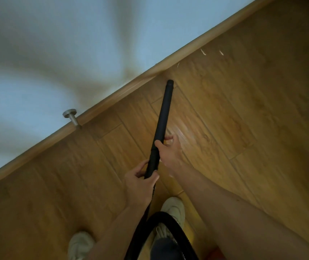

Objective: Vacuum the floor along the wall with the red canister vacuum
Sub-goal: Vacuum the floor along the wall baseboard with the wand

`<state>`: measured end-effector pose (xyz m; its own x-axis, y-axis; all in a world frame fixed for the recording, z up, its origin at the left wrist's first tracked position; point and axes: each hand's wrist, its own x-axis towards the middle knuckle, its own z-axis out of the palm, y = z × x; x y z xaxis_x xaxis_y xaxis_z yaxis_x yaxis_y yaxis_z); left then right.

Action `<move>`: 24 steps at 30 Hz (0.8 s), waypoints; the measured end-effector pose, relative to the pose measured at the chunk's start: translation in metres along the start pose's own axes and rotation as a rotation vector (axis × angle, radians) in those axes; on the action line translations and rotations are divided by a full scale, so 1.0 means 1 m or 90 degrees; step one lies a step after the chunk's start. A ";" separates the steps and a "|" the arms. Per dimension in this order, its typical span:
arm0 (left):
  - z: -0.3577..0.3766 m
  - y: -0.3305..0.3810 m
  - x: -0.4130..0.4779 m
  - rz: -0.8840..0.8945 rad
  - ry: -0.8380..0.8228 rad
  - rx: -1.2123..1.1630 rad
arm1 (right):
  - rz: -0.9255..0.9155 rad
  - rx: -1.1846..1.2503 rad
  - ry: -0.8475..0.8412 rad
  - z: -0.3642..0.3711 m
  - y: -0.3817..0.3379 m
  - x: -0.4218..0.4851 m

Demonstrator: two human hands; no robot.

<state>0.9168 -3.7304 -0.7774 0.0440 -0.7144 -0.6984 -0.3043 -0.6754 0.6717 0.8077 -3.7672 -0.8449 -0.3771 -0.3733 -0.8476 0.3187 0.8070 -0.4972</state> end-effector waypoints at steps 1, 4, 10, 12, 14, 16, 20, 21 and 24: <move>0.004 0.003 0.001 0.003 -0.008 0.009 | 0.002 -0.002 0.011 -0.004 -0.002 0.002; 0.015 0.011 0.004 0.016 -0.021 0.008 | 0.001 -0.003 0.041 -0.014 -0.007 0.007; 0.022 0.020 0.017 0.007 -0.034 0.011 | -0.006 0.013 0.087 -0.018 -0.013 0.017; 0.020 0.024 0.023 -0.007 -0.045 0.010 | 0.001 0.026 0.096 -0.013 -0.015 0.019; 0.011 0.027 0.030 -0.018 -0.058 0.020 | 0.005 0.036 0.097 -0.006 -0.019 0.018; -0.001 0.031 0.035 -0.030 -0.068 0.026 | 0.009 0.036 0.112 0.005 -0.021 0.016; -0.029 0.047 0.047 -0.064 -0.081 0.011 | 0.012 0.046 0.123 0.033 -0.031 0.012; -0.035 0.052 0.052 -0.075 -0.085 0.009 | 0.004 0.038 0.118 0.040 -0.036 0.012; -0.047 0.065 0.065 -0.104 -0.080 0.001 | -0.020 0.019 0.108 0.051 -0.051 0.014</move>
<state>0.9447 -3.8294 -0.7682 -0.0257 -0.5669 -0.8234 -0.3037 -0.7803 0.5467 0.8310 -3.8368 -0.8408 -0.5273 -0.3138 -0.7896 0.3293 0.7812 -0.5303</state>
